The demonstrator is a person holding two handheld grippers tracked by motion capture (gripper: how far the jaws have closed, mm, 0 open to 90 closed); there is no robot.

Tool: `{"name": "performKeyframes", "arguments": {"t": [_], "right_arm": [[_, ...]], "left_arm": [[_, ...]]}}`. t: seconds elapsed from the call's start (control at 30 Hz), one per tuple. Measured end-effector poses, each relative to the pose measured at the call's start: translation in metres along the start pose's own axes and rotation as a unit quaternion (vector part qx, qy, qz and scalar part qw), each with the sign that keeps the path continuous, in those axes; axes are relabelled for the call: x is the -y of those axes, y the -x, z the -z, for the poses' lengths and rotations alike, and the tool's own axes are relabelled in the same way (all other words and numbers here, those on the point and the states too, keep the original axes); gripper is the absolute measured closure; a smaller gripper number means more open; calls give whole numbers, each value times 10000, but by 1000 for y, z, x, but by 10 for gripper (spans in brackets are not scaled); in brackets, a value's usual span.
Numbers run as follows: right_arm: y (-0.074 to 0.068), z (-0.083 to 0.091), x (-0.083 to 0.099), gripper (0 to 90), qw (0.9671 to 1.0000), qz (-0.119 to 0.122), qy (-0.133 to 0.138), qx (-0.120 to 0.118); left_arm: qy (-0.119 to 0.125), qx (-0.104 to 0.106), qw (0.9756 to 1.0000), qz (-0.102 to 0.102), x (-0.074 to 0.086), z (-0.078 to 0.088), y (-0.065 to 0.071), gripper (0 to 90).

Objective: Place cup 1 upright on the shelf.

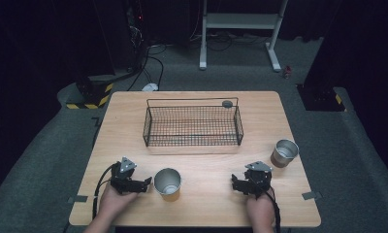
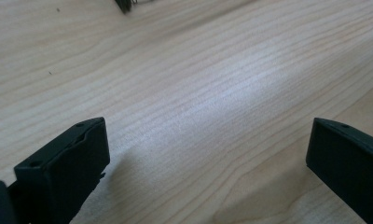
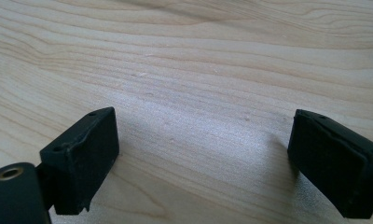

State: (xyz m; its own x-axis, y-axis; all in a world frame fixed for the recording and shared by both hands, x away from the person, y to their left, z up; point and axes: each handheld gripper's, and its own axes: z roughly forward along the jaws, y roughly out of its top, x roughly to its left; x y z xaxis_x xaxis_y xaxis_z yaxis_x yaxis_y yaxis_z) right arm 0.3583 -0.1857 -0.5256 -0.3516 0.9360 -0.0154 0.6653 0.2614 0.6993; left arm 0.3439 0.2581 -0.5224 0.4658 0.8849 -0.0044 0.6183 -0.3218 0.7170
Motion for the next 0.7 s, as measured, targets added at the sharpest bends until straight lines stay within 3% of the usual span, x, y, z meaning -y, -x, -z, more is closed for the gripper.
{"name": "performKeyframes", "arguments": {"t": [0.1, 0.23, 0.43, 0.7], "right_arm": [[0, 0, 0, 85, 10000, -3, 7, -4], [0, 0, 0, 85, 10000, -2, 8, -8], [0, 0, 0, 85, 10000, -2, 9, -7], [0, 0, 0, 85, 10000, -19, 3, -10]], "left_arm": [[74, 84, 9999, 79, -2, 6, -3, 0], [353, 158, 9991, 177, -5, 20, -8, 4], [682, 214, 9974, 126, -10, 42, -9, 4], [942, 272, 9951, 157, -15, 61, -8, 4]]}}
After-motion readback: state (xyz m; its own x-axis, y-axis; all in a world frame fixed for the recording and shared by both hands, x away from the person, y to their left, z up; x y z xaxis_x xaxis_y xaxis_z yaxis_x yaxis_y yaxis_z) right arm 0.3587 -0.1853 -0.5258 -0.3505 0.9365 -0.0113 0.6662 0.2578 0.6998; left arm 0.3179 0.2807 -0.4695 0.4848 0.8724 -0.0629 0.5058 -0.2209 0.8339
